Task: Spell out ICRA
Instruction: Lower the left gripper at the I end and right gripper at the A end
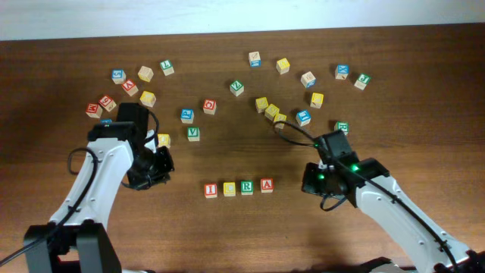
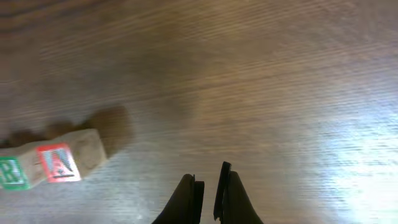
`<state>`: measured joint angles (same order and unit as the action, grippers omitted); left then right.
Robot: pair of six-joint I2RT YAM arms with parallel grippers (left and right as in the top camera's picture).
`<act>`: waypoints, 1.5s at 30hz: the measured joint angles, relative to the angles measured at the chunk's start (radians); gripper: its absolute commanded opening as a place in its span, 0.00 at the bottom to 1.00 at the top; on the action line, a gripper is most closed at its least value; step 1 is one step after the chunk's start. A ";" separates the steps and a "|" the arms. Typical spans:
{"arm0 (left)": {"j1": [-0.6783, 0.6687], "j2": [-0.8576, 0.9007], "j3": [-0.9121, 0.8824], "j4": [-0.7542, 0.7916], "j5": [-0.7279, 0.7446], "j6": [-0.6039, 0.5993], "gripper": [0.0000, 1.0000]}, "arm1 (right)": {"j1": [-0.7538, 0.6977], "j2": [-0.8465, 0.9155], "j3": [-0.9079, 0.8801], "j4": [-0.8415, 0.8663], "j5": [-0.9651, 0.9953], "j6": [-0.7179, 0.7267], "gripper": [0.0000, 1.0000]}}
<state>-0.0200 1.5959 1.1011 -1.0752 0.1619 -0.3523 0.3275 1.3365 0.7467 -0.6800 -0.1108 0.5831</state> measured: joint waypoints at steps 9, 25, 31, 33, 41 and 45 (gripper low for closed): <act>-0.154 0.000 -0.104 0.138 -0.050 -0.012 0.00 | 0.073 0.047 -0.001 0.085 -0.008 0.000 0.04; -0.208 0.001 -0.297 0.374 0.086 -0.015 0.00 | 0.073 0.152 -0.002 0.200 -0.045 0.000 0.04; -0.245 0.001 -0.298 0.401 0.086 -0.015 0.00 | 0.081 0.231 -0.003 0.267 -0.096 0.000 0.04; -0.246 0.001 -0.298 0.407 0.087 -0.015 0.00 | 0.093 0.237 -0.005 0.286 -0.104 0.001 0.04; -0.315 0.001 -0.298 0.433 0.087 -0.046 0.00 | 0.164 0.256 -0.006 0.345 -0.127 0.001 0.04; -0.316 0.001 -0.298 0.437 0.089 -0.057 0.00 | 0.164 0.256 -0.006 0.361 -0.154 0.001 0.04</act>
<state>-0.3359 1.5967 0.8036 -0.6384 0.2512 -0.4091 0.4919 1.5929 0.7410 -0.3187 -0.2646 0.5838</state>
